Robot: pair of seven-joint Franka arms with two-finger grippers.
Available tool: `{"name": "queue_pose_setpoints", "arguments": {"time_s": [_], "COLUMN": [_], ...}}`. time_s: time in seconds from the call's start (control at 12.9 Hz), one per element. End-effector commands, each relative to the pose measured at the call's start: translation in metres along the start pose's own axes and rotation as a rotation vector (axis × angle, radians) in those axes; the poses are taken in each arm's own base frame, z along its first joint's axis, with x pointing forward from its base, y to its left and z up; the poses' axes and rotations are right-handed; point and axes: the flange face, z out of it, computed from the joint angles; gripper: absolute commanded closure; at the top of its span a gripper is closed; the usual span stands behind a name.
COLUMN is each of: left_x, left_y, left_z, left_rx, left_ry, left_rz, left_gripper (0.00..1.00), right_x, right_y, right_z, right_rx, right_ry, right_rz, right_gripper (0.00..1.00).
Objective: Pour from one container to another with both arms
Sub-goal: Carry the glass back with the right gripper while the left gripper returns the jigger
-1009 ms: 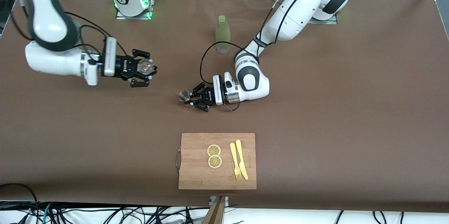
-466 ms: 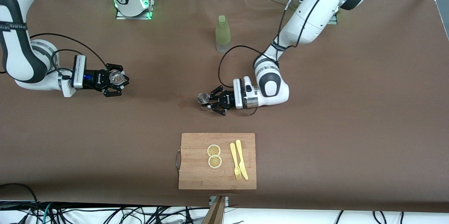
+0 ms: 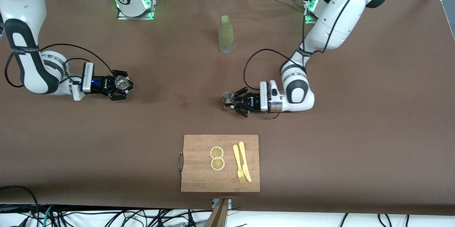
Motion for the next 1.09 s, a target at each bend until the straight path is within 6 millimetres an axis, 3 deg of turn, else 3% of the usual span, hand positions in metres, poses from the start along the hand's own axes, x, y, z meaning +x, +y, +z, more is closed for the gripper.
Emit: {"name": "queue_pose_setpoints", "arguments": {"time_s": [0.0, 0.31, 0.78, 1.01], "left_x": [0.007, 0.001, -0.014, -0.020], "left_y": [0.003, -0.009, 0.018, 0.035], "left_z": [-0.064, -0.173, -0.336, -0.393], "left_rx": [-0.040, -0.149, -0.228, -0.241], "left_ry": [-0.013, 0.003, -0.007, -0.028], "left_rz": [0.032, 0.060, 0.109, 0.149], "left_gripper": [1.00, 1.00, 1.00, 1.00], "right_x": [-0.022, -0.049, -0.088, -0.105], "right_y": [0.005, 0.000, 0.021, 0.035], "right_z": [0.003, 0.006, 0.011, 0.029], "right_rx": [-0.001, -0.013, -0.045, -0.050], "right_ry": [0.021, -0.011, -0.018, 0.004], "right_rz": [-0.034, -0.072, -0.122, -0.132], "right_gripper": [0.90, 0.89, 0.88, 0.87]}}
